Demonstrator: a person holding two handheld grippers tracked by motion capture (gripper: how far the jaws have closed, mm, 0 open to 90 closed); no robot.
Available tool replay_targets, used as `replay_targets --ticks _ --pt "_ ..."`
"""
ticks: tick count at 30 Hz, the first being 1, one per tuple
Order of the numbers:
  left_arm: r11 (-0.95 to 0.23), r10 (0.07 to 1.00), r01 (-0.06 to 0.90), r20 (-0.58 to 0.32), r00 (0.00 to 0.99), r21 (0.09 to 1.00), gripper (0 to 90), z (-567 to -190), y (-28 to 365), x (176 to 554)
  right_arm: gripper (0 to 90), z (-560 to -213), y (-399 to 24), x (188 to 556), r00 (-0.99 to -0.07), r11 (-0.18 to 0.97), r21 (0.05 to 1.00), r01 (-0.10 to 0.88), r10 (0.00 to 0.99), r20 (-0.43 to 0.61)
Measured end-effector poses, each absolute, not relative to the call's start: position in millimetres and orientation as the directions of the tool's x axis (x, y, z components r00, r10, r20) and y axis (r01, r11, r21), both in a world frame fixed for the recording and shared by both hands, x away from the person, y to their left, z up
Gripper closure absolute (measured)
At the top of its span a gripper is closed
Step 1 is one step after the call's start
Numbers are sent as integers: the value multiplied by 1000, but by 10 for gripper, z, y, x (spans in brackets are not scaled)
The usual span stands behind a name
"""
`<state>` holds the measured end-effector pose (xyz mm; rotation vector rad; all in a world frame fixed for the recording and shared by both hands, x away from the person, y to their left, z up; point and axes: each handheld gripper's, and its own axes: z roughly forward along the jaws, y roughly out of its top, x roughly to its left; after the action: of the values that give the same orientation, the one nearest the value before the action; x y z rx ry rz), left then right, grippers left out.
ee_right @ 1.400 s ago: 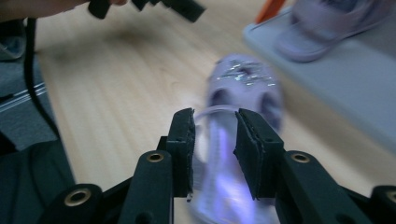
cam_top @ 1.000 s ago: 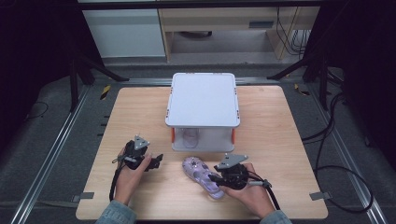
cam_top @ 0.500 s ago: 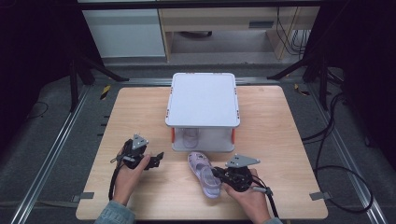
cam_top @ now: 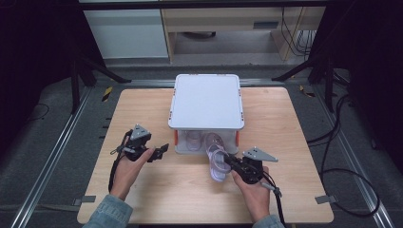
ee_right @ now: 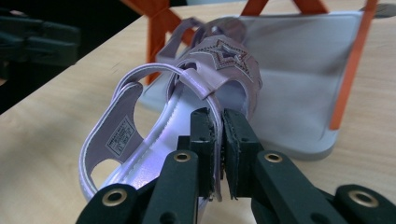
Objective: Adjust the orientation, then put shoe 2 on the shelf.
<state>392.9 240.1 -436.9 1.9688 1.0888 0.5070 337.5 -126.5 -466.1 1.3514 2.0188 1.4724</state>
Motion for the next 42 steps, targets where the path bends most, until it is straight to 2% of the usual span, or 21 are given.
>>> replay_targets --ticks 5,12,16,21,31,42 --pt "-300 833 501 -33 552 812 231 -4233 2406 3927 831 -4641 -1262 3452 -482 1 867 499 831 276" --pt "-285 831 462 -24 556 840 495 -3882 2393 3933 831 -4652 -1249 3556 -447 -58 864 501 837 315" --pt "-263 816 457 -58 576 850 651 -3642 2361 3932 831 -4669 -1211 3594 -438 -89 863 497 833 338" --pt "-250 802 400 -44 596 882 749 -3395 2232 3911 831 -4691 -1177 3636 -424 -127 866 484 832 359" --pt "-317 757 372 -3 653 872 877 -3274 1843 4099 831 -4716 -1091 3728 -392 -177 868 464 838 380" --pt "-331 759 405 -15 651 852 888 -3417 1603 4274 831 -4793 -1048 3850 -367 -180 866 467 851 375"
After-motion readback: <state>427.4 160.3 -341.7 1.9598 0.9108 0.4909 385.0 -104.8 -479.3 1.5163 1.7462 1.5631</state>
